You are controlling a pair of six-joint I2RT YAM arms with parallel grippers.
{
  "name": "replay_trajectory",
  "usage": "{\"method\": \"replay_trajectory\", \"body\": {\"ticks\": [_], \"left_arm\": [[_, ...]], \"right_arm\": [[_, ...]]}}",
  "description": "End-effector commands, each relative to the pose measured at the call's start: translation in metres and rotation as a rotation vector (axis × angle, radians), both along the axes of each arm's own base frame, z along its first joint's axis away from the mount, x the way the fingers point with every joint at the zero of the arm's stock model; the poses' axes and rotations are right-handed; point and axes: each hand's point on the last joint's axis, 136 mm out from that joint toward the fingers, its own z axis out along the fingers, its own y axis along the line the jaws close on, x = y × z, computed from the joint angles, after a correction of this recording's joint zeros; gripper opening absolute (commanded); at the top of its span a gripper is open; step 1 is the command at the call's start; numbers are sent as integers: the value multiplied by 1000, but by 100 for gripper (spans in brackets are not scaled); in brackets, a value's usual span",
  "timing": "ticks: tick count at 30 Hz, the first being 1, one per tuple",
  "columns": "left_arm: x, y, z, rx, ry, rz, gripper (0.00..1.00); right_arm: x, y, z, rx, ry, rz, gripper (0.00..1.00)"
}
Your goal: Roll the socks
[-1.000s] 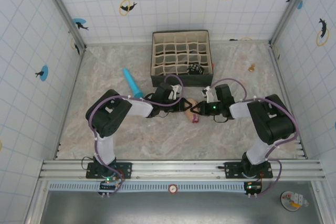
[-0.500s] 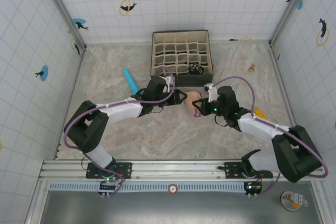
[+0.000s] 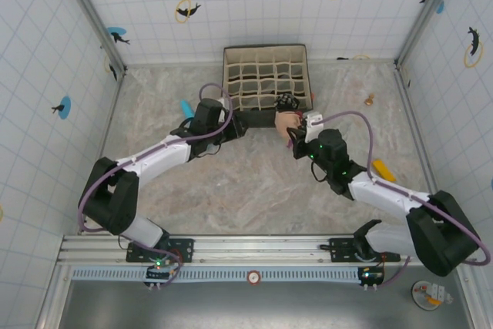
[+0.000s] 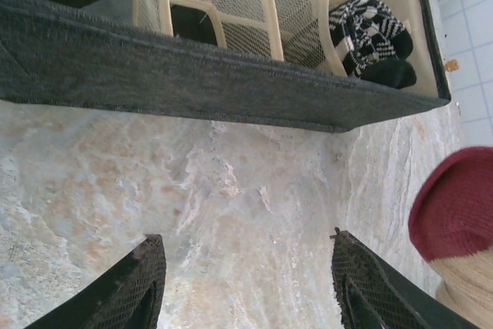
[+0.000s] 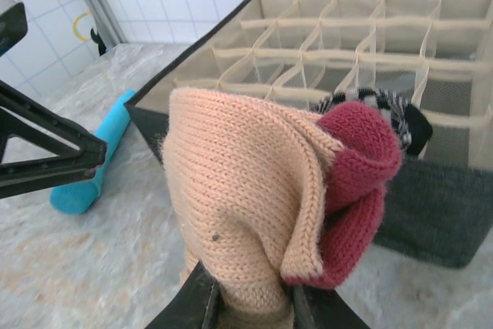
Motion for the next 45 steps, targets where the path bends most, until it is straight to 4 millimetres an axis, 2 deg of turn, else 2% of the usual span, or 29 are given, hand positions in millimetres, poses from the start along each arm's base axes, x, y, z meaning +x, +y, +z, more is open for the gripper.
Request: {"method": "replay_trajectory", "body": {"ticks": [1, 4, 8, 10, 16, 21, 25, 29, 32, 35, 40, 45], "left_arm": [[12, -7, 17, -7, -8, -10, 58], [19, -12, 24, -47, -8, -19, 57], [28, -28, 56, -134, -46, -62, 52], [32, -32, 68, -157, -73, -63, 52], [37, -35, 76, -187, -77, -79, 52], [33, -33, 89, -221, -112, -81, 52], [35, -32, 85, -206, -108, -83, 53], [44, -19, 59, -154, -65, -37, 53], [50, -12, 47, -176, -33, -26, 51], [53, -10, 48, -186, -34, -24, 51], [57, -12, 46, -185, -33, -36, 51], [60, -10, 33, -164, -15, -35, 51]], "right_arm": [[29, 5, 51, 49, -190, -68, 0], [44, 8, 60, 84, -231, -98, 0], [52, 26, 67, 105, -259, -36, 0], [55, 28, 71, 114, -287, -34, 0], [64, 24, 93, 191, -415, -60, 0], [70, 28, 91, 206, -412, -54, 0], [78, 28, 92, 237, -447, -51, 0], [98, 36, 87, 272, -435, -44, 0], [109, 44, 85, 281, -446, -35, 0], [120, 52, 78, 271, -445, -31, 0], [138, 61, 57, 244, -433, -34, 0], [152, 70, 35, 230, -409, -39, 0]]}}
